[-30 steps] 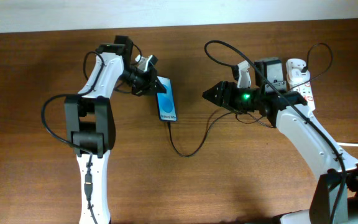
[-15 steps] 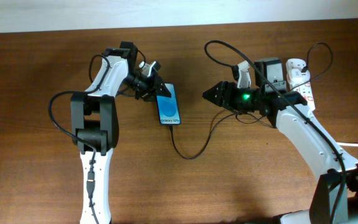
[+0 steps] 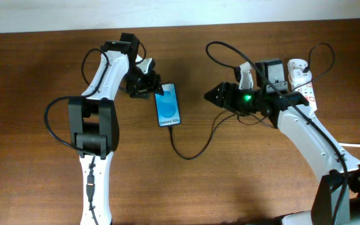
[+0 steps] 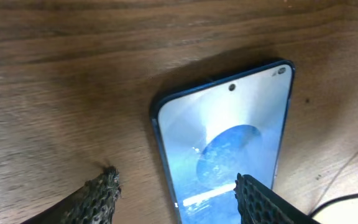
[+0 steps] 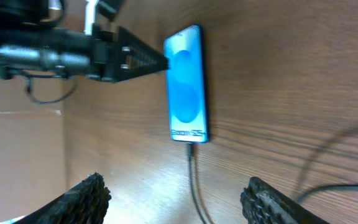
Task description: Plug charger to phone and switch on socket
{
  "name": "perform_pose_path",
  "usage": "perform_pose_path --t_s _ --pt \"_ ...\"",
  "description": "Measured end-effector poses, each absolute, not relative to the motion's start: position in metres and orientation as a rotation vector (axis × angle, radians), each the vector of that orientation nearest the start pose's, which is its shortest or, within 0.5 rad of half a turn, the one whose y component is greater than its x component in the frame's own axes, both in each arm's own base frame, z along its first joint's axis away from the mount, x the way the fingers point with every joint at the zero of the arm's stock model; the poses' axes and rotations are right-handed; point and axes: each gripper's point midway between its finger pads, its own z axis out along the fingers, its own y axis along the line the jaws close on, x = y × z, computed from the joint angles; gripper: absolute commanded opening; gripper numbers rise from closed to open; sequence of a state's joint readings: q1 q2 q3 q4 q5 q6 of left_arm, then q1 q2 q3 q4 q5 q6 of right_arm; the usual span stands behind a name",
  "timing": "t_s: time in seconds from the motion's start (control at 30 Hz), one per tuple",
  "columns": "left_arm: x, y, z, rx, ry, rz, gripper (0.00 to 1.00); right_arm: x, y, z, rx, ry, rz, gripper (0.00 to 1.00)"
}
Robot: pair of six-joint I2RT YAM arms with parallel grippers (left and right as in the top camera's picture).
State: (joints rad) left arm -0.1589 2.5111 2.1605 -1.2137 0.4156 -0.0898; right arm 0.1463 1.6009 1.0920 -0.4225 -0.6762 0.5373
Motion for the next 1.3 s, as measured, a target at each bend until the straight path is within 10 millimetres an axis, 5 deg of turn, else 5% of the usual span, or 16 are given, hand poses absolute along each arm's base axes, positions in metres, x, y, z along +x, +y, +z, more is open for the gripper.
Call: perform_pose_path --t_s 0.17,0.2,0.3,0.4,0.47,0.63,0.8,0.9,1.1,1.3 --pt "0.481 -0.122 0.017 0.139 3.129 -0.478 0.66 0.375 0.153 0.133 0.154 2.575 0.995 0.74" --pt "0.490 -0.116 0.029 0.146 3.109 -0.450 0.66 0.375 0.153 0.132 0.123 2.571 0.985 0.74" --pt "0.508 -0.123 0.106 0.257 2.946 -0.504 0.66 0.375 0.149 0.136 0.051 2.572 0.923 0.78" --pt "0.502 -0.138 0.151 0.334 2.851 -0.636 0.61 0.374 0.128 0.171 0.066 2.546 0.747 0.80" --pt "0.491 -0.152 0.164 0.372 2.828 -0.775 0.60 0.371 0.095 0.203 0.142 2.475 0.649 0.81" --pt "0.476 -0.188 0.192 0.494 2.681 -1.159 0.71 0.357 -0.019 0.209 0.539 2.429 0.486 0.81" --pt "0.473 -0.198 0.201 0.517 2.633 -1.253 0.86 0.340 -0.114 0.206 0.846 2.328 0.292 0.84" --pt "0.470 -0.204 0.202 0.538 2.628 -1.265 1.00 0.336 -0.155 0.192 0.936 2.306 0.217 0.84" --pt "0.467 -0.211 0.202 0.558 2.628 -1.269 0.99 0.359 -0.175 0.178 0.898 2.287 0.168 0.85" --pt "0.467 -0.211 0.202 0.559 2.626 -1.268 0.99 0.394 -0.216 0.116 0.950 2.299 0.057 0.84"
